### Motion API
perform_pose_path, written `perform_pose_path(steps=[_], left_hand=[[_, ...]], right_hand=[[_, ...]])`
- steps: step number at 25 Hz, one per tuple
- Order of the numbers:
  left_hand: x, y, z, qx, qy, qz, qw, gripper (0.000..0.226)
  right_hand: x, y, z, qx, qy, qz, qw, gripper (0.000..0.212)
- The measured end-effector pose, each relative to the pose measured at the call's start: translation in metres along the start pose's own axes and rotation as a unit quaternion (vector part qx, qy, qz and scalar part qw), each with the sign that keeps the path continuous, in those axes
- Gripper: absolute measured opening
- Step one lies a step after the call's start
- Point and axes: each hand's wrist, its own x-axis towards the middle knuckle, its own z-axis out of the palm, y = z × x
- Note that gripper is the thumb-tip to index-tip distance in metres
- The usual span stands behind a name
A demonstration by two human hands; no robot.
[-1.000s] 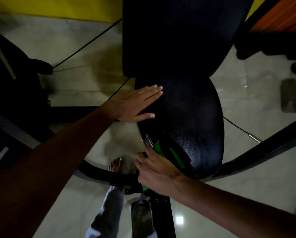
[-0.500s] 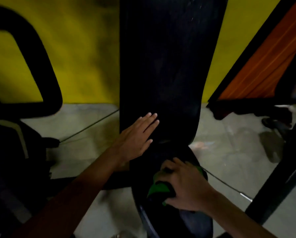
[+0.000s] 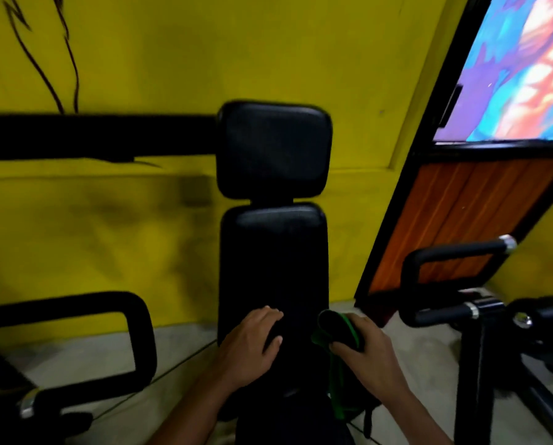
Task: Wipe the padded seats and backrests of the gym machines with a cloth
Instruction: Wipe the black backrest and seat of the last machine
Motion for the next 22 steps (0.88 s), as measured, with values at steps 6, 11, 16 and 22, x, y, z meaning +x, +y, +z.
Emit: perform_pose_path(steps=[6,11,16,22], left_hand=[[0.008,0.046,-0.076,0.016,0.022,0.062,0.998,0.045],[-0.003,0.055,-0.112,0.027,0.019,0.075,0.997,0.045],[-0.005,0.055,-0.146,0.041,0.035,0.081,0.995,0.041],[-0.004,0.066,-0.170,0.064,0.059,0.089,0.992,0.039]], right_hand=[[-0.007,-0.079,-0.028,0.019,0.039,-0.009,0.999,0.031],[-0.016,-0.119,-0.034,0.042,0.068,-0.026,0.996,0.027],[-0.023,-0.145,-0.046,0.071,0.074,-0.045,0.994,0.029],[-0.020,-0.165,-0.052,0.068,0.073,-0.058,0.993,0.026]])
